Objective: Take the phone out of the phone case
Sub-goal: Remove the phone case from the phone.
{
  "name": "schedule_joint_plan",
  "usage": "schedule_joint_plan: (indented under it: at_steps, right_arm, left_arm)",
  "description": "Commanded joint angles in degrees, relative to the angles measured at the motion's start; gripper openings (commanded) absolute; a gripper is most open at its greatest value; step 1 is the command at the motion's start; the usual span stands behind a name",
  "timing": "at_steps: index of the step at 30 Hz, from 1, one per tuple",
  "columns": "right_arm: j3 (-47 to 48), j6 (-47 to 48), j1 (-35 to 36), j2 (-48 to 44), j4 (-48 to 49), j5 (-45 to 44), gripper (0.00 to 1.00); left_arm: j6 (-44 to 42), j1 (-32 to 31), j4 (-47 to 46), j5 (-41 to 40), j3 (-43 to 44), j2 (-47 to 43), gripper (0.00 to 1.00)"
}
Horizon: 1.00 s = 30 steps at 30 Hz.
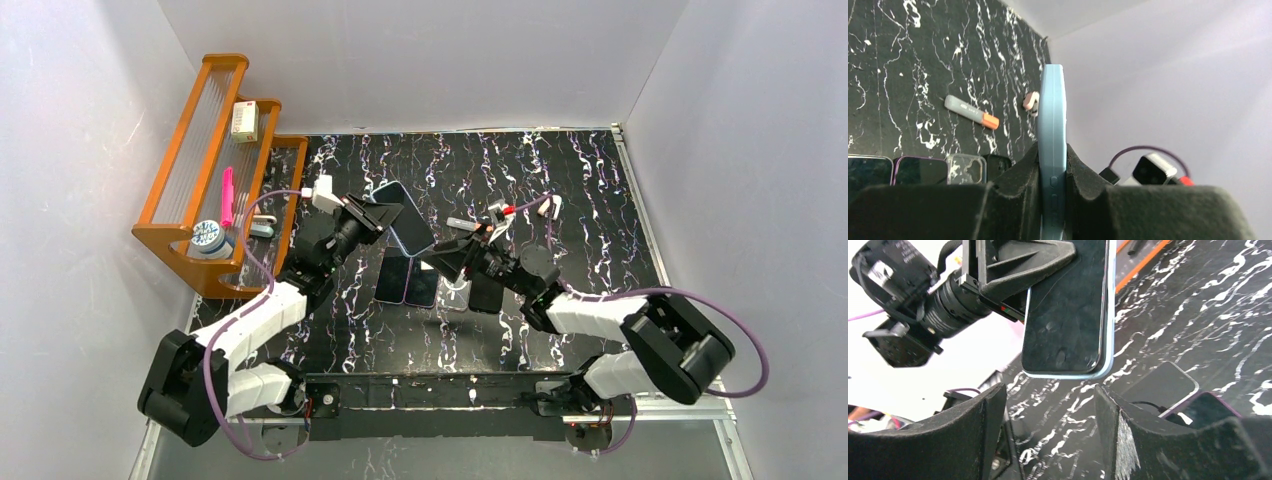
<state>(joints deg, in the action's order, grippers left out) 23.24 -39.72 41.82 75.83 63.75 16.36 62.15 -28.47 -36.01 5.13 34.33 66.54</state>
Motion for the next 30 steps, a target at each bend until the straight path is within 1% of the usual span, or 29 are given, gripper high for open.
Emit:
schedule_joint_plan:
  at_steps: [1,5,10,18,25,30]
  right_arm:
    - [0.04,-8.82,3.4,4.24,16.27,-6.54,0.71]
    - [0.92,-11.26,4.81,8.15,21.82,-7.65,0.69]
    - [2.84,-12.7,4.93,11.26,24.87,-6.65,0.66]
    - [5.17,-12.78,5.02,13.78,29.46,-3.21,0.64]
    - [6.55,-12.34,4.98,14.46,30.59,-3.23,0.61]
    - [7.05,-12.51,5.02,15.72,32.5,-3.19,0.57]
  left_arm:
    - [7.22,-0.19,-9.25,-8.13,-1.99,-5.22,0.0]
    - [11.12,-0.18,-11.34,-9.77,-3.69,-6.53,0.0]
    - [14.68,-0.28,-12.51,-9.22,-4.0,-6.69,0.0]
    - [16.53,-0.27,-13.45,-8.34,-4.09,-6.35,0.0]
    - [17.71,-0.28,-14.13,-7.17,-4.18,-6.07,0.0]
    - [17.7,-0.27,-14.32,-6.4,-4.1,-5.99,0.0]
